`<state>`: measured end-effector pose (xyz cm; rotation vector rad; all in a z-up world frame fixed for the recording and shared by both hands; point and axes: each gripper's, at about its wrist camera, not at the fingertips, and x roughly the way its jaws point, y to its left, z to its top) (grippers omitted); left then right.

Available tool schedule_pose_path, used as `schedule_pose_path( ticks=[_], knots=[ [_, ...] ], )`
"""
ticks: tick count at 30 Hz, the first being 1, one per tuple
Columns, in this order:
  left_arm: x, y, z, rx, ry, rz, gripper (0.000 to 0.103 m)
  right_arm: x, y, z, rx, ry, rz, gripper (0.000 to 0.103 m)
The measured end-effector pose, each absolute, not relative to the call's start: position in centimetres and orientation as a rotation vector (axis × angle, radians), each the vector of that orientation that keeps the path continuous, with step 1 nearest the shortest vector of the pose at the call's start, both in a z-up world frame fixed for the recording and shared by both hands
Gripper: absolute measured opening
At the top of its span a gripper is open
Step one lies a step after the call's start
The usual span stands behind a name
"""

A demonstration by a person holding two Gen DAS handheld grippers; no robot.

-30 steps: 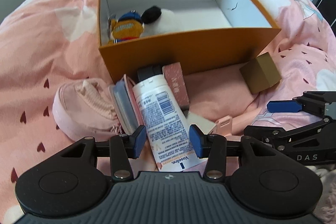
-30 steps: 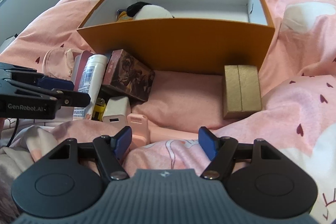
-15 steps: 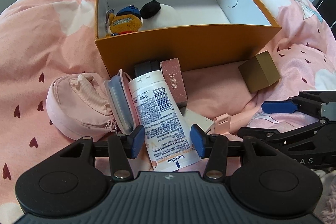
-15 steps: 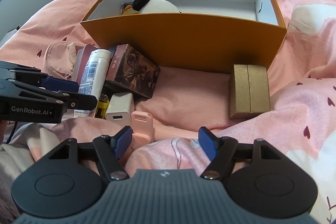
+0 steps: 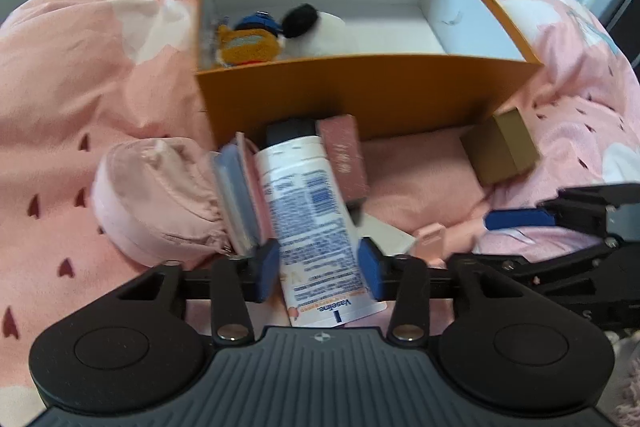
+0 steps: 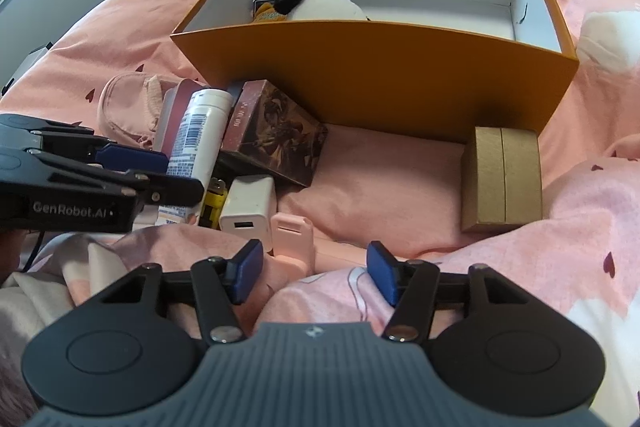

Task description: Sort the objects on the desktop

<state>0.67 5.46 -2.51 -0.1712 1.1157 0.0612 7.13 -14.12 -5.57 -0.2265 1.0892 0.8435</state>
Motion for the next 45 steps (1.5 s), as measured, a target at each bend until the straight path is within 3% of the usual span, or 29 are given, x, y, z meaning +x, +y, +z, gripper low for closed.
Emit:
schedule_pose_path(
  ticks=[2, 10, 17, 21, 23, 26, 32, 38, 42, 45],
  knots=[
    [0.8, 5.8, -2.4, -0.136, 1.135, 0.097, 0.026, 7.1, -14.2, -5.6, -0.221, 1.091, 0.843, 0.061],
    [1.2, 5.8, -1.8, -0.142, 1.083, 0.094, 0.027, 7.4, -14.0, -5.4, -0.219, 1.096, 0.848, 0.059],
    [2.1, 5.8, -2.4, -0.194, 1.079, 0.09, 0.054, 7.4, -13.6, -5.2, -0.228, 1.085, 0.859, 0.058],
    [2.8, 5.0, -3.1, -0.173, 1.077, 0.102, 0.062, 7.4, -13.5, -5.1, -0.23, 1.08, 0.856, 0.058],
    [3.1, 4.9, -3.6, -0.177, 1.089, 0.101, 0.062, 7.4, -13.6, -5.1, -0.228, 1.082, 0.853, 0.058],
    [3.1, 5.4, -4.6, -0.221, 1.14, 0.106, 0.04, 7.4, -13.6, -5.1, -0.232, 1.082, 0.852, 0.058],
    [2.1, 6.1, -3.7, -0.208, 1.103, 0.118, 0.026, 7.5, -13.4, -5.0, -0.23, 1.077, 0.853, 0.058],
    [1.9, 6.3, -3.2, -0.203, 1.118, 0.063, 0.025, 7.5, -12.8, -4.5, -0.227, 1.063, 0.878, 0.058],
    [1.6, 6.2, -2.4, -0.176, 1.111, 0.016, 0.038, 7.8, -12.0, -3.8, -0.211, 1.049, 0.911, 0.058],
    [1.3, 7.0, -1.2, -0.202, 1.097, 0.012, 0.04, 8.1, -11.1, -2.9, -0.202, 1.029, 0.938, 0.056]
  ],
)
